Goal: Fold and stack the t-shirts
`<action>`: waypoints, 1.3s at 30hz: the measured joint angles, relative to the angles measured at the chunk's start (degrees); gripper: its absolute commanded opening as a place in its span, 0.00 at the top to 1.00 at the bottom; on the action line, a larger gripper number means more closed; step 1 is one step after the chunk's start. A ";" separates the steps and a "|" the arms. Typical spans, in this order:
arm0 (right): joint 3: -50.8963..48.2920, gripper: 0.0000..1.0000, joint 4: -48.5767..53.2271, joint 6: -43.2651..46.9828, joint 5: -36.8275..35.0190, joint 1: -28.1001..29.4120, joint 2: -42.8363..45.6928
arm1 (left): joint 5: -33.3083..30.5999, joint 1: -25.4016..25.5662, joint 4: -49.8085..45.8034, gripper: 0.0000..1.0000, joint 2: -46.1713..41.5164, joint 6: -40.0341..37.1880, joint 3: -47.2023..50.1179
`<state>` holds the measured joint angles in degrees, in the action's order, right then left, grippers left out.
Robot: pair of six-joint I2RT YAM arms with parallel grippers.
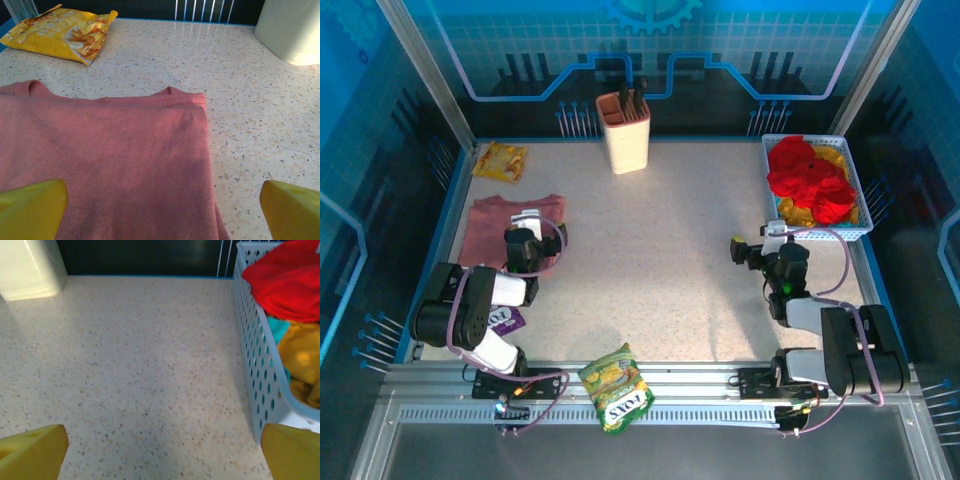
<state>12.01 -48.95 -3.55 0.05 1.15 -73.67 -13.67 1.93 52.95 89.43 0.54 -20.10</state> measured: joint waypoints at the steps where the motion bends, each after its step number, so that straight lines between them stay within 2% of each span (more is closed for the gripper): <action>1: 0.26 0.00 0.26 0.02 0.48 0.00 0.55 | 0.02 0.00 0.00 0.01 0.00 0.00 0.00; 7: 1.95 0.00 6.91 0.85 0.98 -0.02 9.16 | 0.00 0.00 0.07 0.01 0.00 0.02 0.00; 12: 1.66 0.00 16.13 1.01 -2.23 -0.11 18.99 | 0.00 0.00 0.07 0.01 0.00 0.04 0.00; 17: -2.84 0.00 17.03 1.03 -5.68 -0.39 25.81 | 0.00 0.00 0.07 0.01 0.00 0.59 0.00; 21: -4.33 0.00 12.59 0.94 -5.03 -1.07 19.23 | 0.00 0.00 0.07 0.01 0.00 0.61 0.00; 25: -3.50 0.00 2.01 0.15 -1.99 -1.18 3.72 | 0.00 0.00 0.09 0.01 0.00 0.61 0.00; 28: -1.27 0.00 -2.19 0.39 -1.05 -1.09 -4.11 | 0.00 0.00 0.09 0.01 0.00 0.63 0.00; 31: 0.92 0.00 -10.95 0.61 0.24 -1.11 -13.16 | 0.00 0.00 0.09 0.01 0.00 0.63 0.00; 39: 8.02 0.00 -5.95 1.14 -2.86 0.61 -14.71 | 0.00 0.00 0.09 0.01 0.00 0.63 0.00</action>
<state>20.03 -54.89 -2.42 -2.81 1.76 -88.38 -13.67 1.93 53.04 89.43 1.17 -20.10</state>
